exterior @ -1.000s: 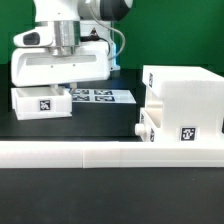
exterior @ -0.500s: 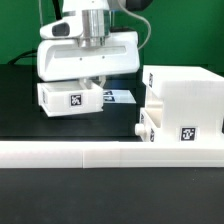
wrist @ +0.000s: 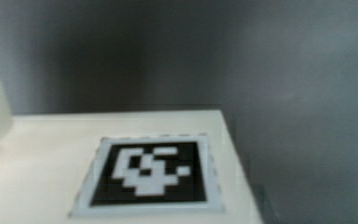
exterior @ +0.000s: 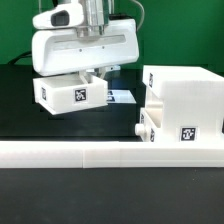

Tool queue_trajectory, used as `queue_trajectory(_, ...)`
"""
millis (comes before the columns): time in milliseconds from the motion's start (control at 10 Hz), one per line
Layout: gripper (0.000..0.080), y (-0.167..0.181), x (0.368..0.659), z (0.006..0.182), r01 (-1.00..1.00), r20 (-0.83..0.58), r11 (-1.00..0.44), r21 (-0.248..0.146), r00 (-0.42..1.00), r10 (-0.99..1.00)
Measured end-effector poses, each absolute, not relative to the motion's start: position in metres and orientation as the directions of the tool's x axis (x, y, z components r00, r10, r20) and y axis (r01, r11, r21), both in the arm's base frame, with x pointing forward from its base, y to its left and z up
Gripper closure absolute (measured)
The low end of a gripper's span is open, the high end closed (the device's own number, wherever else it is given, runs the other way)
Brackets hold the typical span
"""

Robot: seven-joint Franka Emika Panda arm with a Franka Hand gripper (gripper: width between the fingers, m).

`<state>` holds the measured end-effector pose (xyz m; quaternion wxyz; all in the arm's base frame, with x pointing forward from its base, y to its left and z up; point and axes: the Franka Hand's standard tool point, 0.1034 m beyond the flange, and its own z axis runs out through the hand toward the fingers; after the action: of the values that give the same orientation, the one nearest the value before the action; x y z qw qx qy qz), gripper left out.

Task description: Assemble drawer

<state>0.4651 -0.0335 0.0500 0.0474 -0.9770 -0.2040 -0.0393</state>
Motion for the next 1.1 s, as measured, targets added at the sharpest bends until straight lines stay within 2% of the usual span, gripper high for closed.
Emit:
queue_trajectory(200, 0.0758, -0.036, 0.464, 0.048, 0.536, 0.104, -0.842, -0.062, 0.842, 0.529)
queue_trajectory(500, 0.0758, -0.044, 0.473, 0.047, 0.771, 0.101, -0.636, -0.029, 0.635, 0.766)
queue_trajectory(700, 0.0758, -0.044, 0.483, 0.050, 0.904, 0.079, -0.428, 0.003, 0.427, 0.901)
queue_trajectory(1100, 0.0758, -0.047, 0.481, 0.048, 0.981, 0.064, -0.194, 0.019, 0.192, 0.979)
